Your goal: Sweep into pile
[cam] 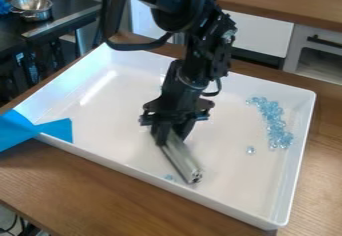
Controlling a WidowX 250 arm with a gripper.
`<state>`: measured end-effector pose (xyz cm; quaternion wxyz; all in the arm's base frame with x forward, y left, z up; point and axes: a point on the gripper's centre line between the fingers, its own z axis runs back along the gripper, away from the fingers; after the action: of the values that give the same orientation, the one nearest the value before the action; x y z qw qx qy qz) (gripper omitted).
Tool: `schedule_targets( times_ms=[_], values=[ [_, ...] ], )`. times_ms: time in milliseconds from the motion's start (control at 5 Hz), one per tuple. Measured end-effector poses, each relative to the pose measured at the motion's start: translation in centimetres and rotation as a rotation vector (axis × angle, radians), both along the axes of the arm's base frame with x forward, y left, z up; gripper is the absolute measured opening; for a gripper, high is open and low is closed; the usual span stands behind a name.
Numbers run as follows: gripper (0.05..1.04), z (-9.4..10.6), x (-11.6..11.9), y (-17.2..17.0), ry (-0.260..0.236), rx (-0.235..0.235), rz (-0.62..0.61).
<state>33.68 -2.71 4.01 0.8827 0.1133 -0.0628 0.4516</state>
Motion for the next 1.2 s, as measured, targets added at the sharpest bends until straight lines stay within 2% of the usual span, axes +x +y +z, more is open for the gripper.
schedule_targets(
  times_ms=[400,800,1000,1200],
  values=[
    [0.37,0.0,5.6,-3.2,-0.029,-0.009,0.066],
    [0.37,0.1,9.8,-6.3,-0.041,-0.021,0.118],
    [0.37,0.6,11.1,-7.0,-0.042,-0.045,0.146],
    [0.37,0.9,10.8,-6.9,-0.032,-0.092,0.138]
  ],
)
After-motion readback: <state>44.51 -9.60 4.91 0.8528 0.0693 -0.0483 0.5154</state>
